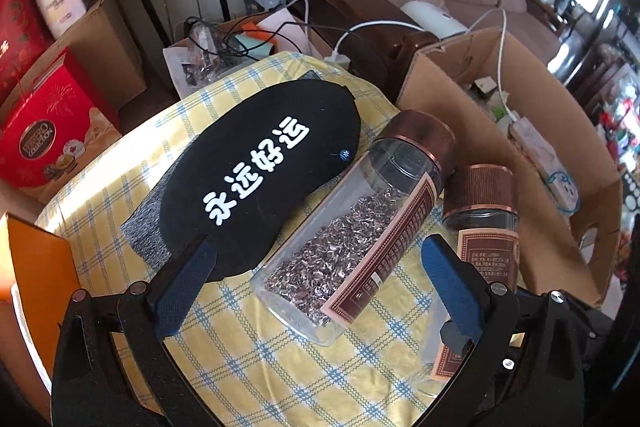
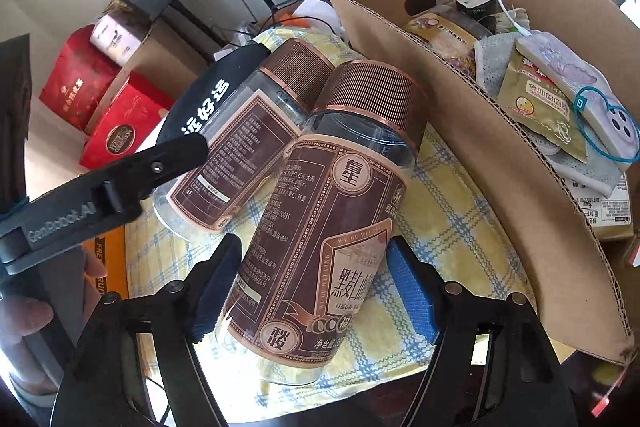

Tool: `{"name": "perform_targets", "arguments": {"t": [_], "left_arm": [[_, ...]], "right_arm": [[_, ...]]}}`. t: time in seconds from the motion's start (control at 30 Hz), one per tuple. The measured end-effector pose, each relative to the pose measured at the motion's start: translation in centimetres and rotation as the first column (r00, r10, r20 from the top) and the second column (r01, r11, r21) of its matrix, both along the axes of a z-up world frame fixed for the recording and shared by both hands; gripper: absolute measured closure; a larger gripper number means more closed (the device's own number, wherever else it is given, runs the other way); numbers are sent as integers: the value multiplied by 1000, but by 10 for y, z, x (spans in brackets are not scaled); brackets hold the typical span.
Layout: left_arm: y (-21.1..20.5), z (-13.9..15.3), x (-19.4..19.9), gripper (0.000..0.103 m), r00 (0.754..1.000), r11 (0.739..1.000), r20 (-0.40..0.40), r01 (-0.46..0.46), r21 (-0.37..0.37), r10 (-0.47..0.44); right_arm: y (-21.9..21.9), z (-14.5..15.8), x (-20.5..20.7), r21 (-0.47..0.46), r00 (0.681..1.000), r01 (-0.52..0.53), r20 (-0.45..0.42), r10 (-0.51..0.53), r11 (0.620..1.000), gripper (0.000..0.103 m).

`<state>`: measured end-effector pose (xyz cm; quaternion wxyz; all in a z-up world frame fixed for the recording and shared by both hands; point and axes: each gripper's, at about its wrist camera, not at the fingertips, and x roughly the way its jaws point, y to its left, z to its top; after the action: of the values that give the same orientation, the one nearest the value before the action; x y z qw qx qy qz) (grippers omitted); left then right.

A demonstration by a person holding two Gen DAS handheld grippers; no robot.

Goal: Organize objects
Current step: 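Close the right gripper around the brown-labelled copper-lidded jar, then grasp the clear seed-filled jar with the left gripper while the right gripper holds its jar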

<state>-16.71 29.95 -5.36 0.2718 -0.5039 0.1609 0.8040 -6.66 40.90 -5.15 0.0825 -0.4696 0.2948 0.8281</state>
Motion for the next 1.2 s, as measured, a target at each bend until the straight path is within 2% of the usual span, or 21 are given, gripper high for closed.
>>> {"name": "perform_targets", "arguments": {"t": [0.23,0.4,0.5,0.67,0.87,0.97,1.07,1.2], "left_arm": [[24,-17,6,1,997,994,-31,69,-85,-72],[38,-35,5,18,988,978,14,152,-146,-152],[38,-35,1,20,988,980,37,151,-129,-148],[35,-32,3,28,988,983,43,154,-97,-151],[25,-26,10,33,990,991,62,127,-40,-125],[13,-19,11,35,992,994,72,106,22,-107],[3,-14,12,35,993,996,85,80,26,-82],[-18,1,18,37,995,994,89,33,104,-43]], "right_arm": [[-1,-2,0,5,1000,-25,10,25,1000,26],[-1,-6,1,-5,1000,-26,8,26,1000,25],[2,-12,0,-15,1000,-19,15,19,1000,20],[7,-20,-5,-48,1000,-14,9,15,999,20],[5,-19,-7,-15,999,-49,-4,49,999,26],[2,-17,-2,-8,999,-48,-23,48,999,28],[2,-13,0,-8,998,-52,-37,51,999,29],[-3,-4,5,11,996,-61,-60,62,998,30]]}}
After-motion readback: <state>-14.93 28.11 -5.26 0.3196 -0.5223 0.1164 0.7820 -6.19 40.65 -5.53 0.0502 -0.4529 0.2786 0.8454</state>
